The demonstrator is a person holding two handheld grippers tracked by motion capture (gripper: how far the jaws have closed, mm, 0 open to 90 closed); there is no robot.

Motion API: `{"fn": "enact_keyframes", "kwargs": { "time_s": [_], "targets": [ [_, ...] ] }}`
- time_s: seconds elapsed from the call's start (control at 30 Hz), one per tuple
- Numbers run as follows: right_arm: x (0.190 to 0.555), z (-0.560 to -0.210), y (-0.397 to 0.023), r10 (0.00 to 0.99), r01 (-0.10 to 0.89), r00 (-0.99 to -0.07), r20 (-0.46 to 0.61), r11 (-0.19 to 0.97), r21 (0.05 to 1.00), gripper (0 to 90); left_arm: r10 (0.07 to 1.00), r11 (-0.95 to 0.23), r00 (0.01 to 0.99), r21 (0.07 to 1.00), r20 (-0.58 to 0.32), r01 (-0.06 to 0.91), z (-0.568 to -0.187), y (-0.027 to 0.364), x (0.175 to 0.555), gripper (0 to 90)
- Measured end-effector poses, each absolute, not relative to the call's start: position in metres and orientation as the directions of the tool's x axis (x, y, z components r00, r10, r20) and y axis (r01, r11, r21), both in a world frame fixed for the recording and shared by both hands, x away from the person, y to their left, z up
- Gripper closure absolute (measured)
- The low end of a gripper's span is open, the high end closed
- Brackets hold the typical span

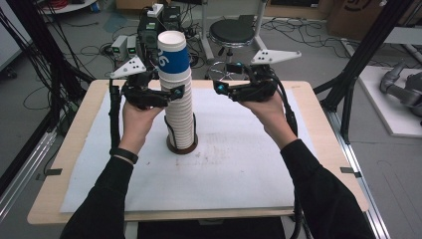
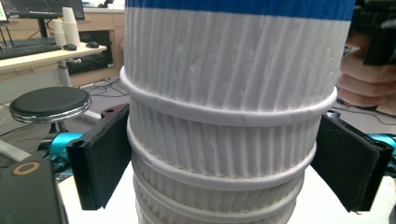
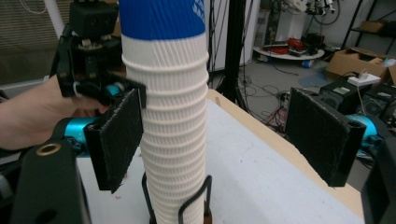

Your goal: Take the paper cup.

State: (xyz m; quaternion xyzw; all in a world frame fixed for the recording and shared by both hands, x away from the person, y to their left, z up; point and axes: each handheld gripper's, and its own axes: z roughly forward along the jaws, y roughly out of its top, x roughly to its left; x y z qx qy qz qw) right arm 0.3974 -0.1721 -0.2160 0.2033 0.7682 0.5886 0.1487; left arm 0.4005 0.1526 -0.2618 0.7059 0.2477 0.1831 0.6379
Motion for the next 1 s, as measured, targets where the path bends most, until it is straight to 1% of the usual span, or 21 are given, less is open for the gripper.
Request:
{"fn": "enact_keyframes", "kwargs": {
  "time_s": [0.4, 0.63, 0.8, 1.0],
  "targets": [
    [0.409, -0.182, -0.133, 0.422, 0.142, -0.904, 0.064, 0.156, 0.978, 20.3, 0.585, -0.068, 0.809, 0.991, -0.053, 0.114, -0.262, 0.152, 0.4, 12.2],
    [0.413, -0.162, -0.105, 0.405, 0.143, -0.911, 0.08, 0.128, 0.981, 20.4, 0.586, -0.067, 0.809, 0.991, -0.053, 0.113, -0.262, 0.152, 0.4, 12.3],
    [0.418, -0.153, -0.089, 0.41, 0.188, -0.902, 0.133, 0.098, 0.977, 20.4, 0.585, -0.066, 0.809, 0.992, -0.052, 0.111, -0.262, 0.152, 0.4, 12.3],
    [0.422, -0.151, -0.074, 0.418, 0.22, -0.896, 0.147, 0.131, 0.967, 20.9, 0.585, -0.066, 0.81, 0.992, -0.052, 0.111, -0.262, 0.152, 0.4, 12.3]
  ]
}}
